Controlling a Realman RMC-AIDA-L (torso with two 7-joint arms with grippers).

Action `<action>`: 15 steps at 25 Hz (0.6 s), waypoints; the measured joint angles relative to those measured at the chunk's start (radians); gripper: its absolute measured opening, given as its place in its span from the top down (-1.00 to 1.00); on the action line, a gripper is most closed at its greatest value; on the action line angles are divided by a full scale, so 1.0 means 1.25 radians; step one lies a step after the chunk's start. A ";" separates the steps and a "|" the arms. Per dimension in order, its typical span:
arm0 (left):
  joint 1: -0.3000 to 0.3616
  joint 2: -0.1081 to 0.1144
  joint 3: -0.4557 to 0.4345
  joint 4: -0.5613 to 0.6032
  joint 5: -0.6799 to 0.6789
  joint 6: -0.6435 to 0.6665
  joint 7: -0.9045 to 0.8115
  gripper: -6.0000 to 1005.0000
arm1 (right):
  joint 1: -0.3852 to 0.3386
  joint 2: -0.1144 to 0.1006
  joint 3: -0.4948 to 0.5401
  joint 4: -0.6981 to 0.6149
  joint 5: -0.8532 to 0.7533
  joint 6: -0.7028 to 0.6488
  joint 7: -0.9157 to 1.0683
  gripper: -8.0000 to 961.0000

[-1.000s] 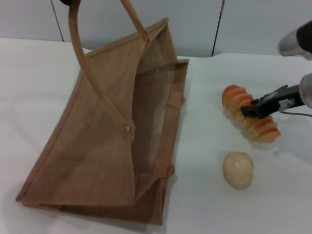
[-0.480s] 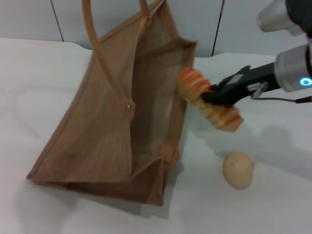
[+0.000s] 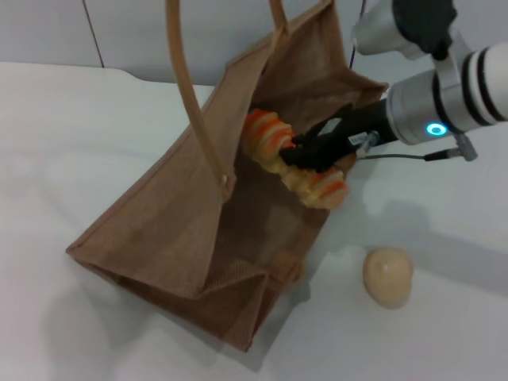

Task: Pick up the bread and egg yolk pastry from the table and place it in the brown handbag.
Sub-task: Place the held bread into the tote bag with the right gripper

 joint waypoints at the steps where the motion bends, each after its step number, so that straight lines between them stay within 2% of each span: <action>1: 0.001 -0.001 0.004 0.000 -0.007 0.000 -0.002 0.76 | 0.012 0.000 -0.003 0.021 0.002 -0.014 -0.002 0.55; 8: 0.001 0.000 0.034 0.020 -0.047 -0.006 -0.022 0.76 | 0.097 0.001 -0.018 0.183 0.006 -0.140 -0.031 0.59; 15: 0.003 0.000 0.084 0.052 -0.054 -0.004 -0.047 0.76 | 0.115 0.000 -0.018 0.233 0.027 -0.234 -0.035 0.59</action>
